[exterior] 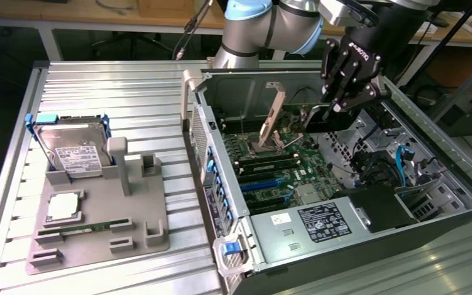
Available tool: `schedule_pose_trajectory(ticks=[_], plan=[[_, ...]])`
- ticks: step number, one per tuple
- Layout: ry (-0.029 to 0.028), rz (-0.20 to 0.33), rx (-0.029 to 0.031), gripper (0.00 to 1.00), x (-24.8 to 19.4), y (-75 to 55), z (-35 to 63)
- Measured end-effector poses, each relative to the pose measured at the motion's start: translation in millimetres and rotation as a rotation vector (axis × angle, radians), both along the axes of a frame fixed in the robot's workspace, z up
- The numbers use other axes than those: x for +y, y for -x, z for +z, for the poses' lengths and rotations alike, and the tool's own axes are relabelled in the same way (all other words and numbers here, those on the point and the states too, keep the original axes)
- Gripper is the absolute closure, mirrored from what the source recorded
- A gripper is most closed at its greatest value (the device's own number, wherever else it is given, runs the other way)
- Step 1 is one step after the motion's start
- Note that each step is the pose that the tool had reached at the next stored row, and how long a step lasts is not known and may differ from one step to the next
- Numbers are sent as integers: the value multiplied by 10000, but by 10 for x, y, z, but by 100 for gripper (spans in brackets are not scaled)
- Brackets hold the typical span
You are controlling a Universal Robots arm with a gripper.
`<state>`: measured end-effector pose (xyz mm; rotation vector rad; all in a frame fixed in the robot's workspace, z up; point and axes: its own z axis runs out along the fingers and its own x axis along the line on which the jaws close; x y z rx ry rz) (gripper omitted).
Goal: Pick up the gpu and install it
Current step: 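Insert the gpu into the slot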
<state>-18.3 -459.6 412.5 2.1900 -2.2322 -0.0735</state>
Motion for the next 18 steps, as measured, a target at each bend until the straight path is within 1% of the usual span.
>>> schedule_pose_trajectory(ticks=[18], plan=[[0,0,-10,73,0,0,-39]])
